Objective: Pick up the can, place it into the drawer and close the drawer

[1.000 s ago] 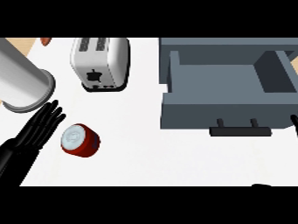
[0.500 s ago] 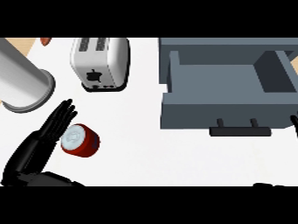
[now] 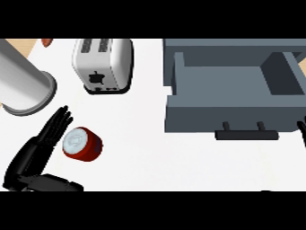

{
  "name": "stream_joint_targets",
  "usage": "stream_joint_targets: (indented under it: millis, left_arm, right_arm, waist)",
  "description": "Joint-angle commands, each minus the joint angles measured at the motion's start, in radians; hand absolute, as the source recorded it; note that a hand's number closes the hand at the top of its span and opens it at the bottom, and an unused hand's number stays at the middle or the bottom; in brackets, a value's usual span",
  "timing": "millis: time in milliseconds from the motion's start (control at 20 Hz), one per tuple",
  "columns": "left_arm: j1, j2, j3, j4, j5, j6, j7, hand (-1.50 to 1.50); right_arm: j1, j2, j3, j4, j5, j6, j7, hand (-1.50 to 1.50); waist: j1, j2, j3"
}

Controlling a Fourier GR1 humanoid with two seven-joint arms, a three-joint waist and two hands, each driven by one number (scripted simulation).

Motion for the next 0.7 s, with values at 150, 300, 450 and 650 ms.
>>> stream_joint_targets:
  millis: [150, 300, 450, 650]
  left_arm:
    - [-0.058, 0.039, 0.054, 0.166, -0.019, -0.027, -0.096, -1.50]
    - [-0.105, 0.080, 0.090, 0.242, -0.007, -0.054, -0.110, -1.50]
    - [-0.023, 0.058, 0.070, 0.242, -0.046, -0.047, -0.205, -1.50]
    - [-0.062, 0.067, 0.068, 0.406, -0.103, -0.045, -0.320, -1.50]
  right_arm:
    - [-0.010, 0.005, -0.019, -0.010, -0.006, 0.013, 0.003, -1.50]
    - [-0.012, 0.004, -0.029, 0.073, -0.013, 0.034, -0.067, -1.50]
    - [0.016, 0.026, -0.002, -0.053, 0.009, 0.004, 0.023, -1.50]
    - [-0.008, 0.053, 0.048, -0.043, 0.070, -0.021, 0.018, -1.50]
  waist:
    - [-0.001, 0.000, 0.000]
    - [-0.002, 0.000, 0.000]
    - [0.000, -0.001, 0.000]
    - [-0.001, 0.000, 0.000]
